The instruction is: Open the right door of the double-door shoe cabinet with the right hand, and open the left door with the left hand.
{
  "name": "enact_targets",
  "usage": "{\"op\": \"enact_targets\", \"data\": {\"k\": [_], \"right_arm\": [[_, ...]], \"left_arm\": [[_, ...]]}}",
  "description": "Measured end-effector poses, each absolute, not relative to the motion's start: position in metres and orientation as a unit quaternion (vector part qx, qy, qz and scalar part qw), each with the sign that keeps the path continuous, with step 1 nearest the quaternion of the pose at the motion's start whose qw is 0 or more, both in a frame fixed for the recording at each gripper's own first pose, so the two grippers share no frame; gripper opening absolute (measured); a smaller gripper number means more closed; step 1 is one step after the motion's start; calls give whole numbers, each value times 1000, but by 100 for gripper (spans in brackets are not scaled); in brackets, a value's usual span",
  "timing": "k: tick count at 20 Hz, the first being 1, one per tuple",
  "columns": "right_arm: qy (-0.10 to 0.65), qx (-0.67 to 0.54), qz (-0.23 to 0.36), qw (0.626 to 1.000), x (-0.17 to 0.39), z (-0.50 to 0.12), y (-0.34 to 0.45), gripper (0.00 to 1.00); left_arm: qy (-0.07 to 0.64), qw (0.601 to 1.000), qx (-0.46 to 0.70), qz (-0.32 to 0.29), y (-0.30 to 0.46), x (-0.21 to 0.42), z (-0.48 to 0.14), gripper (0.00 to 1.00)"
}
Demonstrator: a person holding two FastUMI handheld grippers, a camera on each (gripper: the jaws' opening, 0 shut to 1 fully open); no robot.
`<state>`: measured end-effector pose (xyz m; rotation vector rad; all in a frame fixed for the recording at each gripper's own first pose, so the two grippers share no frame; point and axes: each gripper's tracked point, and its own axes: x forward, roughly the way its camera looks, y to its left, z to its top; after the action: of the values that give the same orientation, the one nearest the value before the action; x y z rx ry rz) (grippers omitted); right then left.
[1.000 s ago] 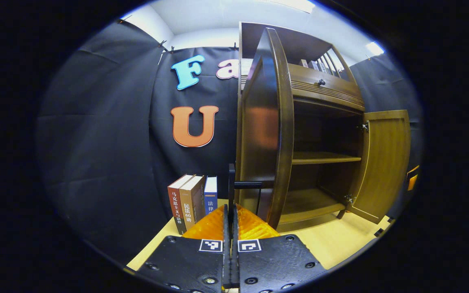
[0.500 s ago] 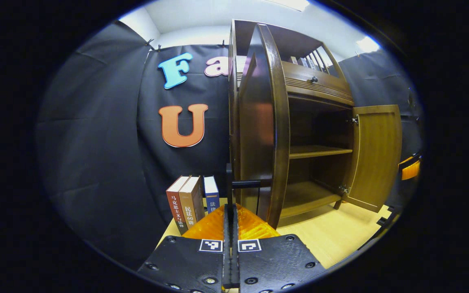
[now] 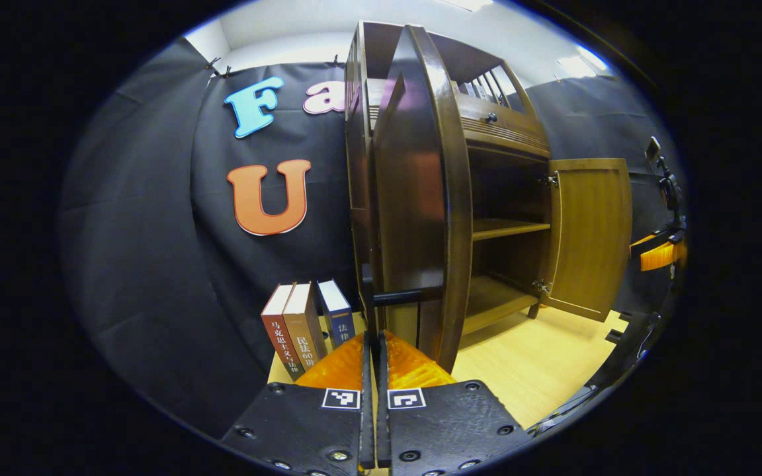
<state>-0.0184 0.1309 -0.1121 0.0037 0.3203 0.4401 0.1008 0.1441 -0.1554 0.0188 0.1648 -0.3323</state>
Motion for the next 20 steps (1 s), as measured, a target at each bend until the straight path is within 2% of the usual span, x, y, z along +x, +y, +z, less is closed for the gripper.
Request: {"op": "enact_targets", "data": {"k": [3,4,5,11,12,14,15,18,20], "right_arm": [[161,-4,218,963,-20,-114,129,95],[160,-6,218,963,-21,-114,128,95],[159,-7,218,963,-21,-113,128,95],[150,-7,210,966,-17,-115,120,95],[150,-7,209,966,-16,-115,119,95],[148,-3,205,967,-12,-114,117,95],[145,-1,203,968,-11,-112,115,95],[131,4,190,973,-7,-103,108,95],[121,8,180,976,-3,-96,102,95]], "left_arm": [[83,983,19,-165,146,97,-154,2],[87,982,27,-163,148,96,-158,15],[91,981,30,-168,148,89,-160,11],[95,986,25,-132,166,51,-151,76],[90,987,27,-128,164,44,-145,95],[80,989,33,-118,159,33,-134,100],[75,991,33,-109,157,29,-126,96],[67,996,33,-52,154,19,-111,96],[57,997,35,-40,135,15,-97,96]]}}
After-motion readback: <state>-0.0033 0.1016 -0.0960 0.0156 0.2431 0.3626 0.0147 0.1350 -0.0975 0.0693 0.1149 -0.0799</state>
